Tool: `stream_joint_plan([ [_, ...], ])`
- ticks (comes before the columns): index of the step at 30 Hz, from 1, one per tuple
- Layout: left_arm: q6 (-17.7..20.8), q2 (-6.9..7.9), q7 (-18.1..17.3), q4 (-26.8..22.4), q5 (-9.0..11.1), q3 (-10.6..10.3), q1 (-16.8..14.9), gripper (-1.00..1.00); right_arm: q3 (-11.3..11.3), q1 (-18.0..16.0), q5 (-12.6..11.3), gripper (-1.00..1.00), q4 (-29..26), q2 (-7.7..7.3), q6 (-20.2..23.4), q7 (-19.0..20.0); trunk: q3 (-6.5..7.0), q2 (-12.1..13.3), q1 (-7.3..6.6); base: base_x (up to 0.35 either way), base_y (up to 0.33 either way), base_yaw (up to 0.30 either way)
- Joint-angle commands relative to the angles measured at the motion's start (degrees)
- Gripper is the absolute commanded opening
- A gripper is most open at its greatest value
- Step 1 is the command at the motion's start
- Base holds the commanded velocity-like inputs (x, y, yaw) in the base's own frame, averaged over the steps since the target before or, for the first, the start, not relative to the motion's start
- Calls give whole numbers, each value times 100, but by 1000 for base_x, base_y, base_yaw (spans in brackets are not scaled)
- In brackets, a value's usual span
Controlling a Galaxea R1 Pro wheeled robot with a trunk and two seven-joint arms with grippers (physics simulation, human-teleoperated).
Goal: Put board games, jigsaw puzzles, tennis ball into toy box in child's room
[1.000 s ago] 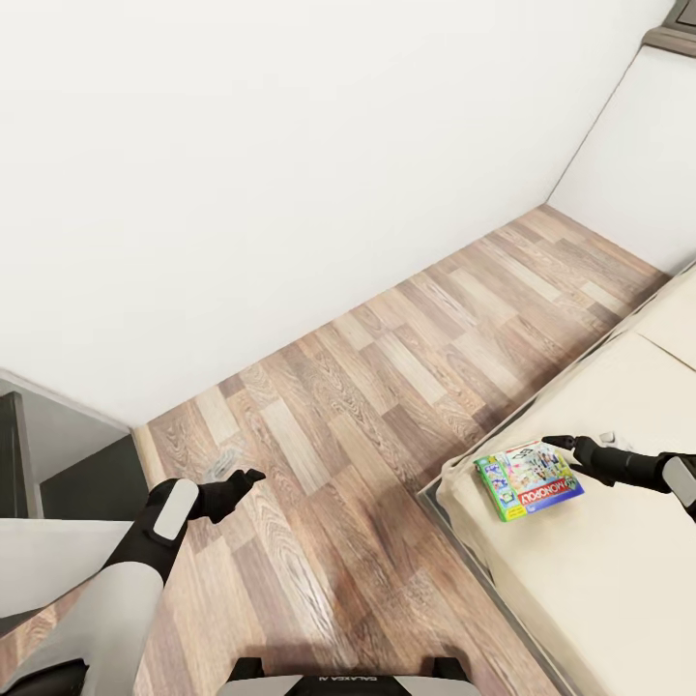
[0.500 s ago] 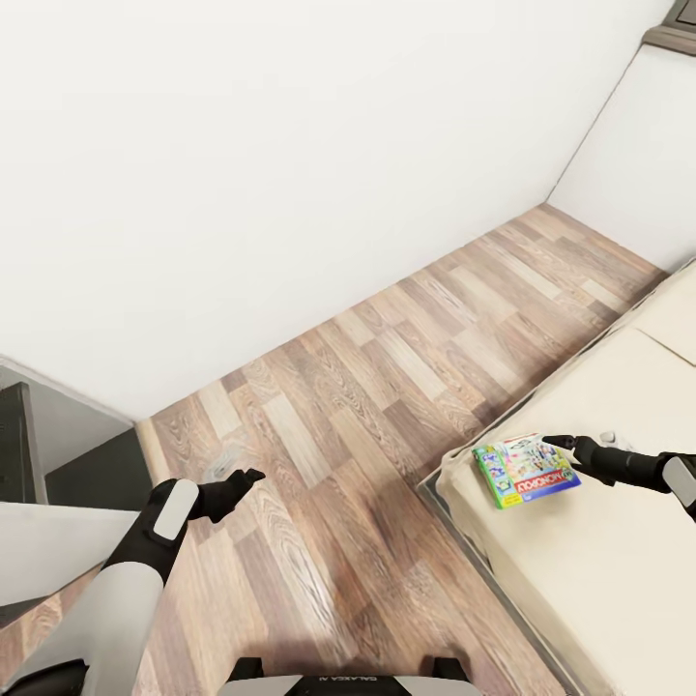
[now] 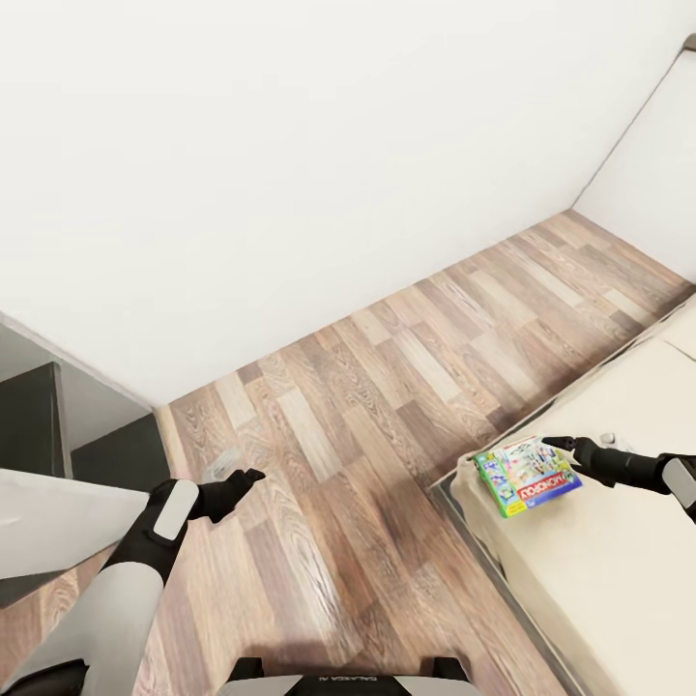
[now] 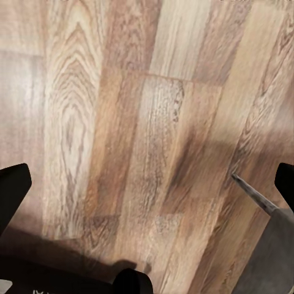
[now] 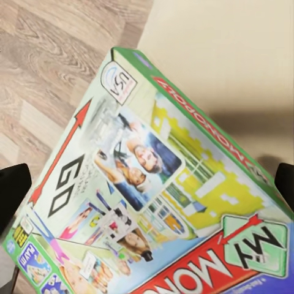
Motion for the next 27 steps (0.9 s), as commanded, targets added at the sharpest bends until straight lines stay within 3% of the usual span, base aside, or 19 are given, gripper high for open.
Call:
stream_joint_plan([
  [1,28,-2,50,-7,60,8,-2,100,-13,-1,-33,100,0,-3,41,-2,-3,-2,0,-6,0,65],
  [16,25,-8,50,-7,60,8,-2,100,-14,3,-29,100,-7,9,31,3,-3,-2,0,-2,0,35],
  [27,24,-9,50,-7,60,8,-2,100,-14,4,-28,100,-9,12,23,4,1,-2,0,0,0,117],
])
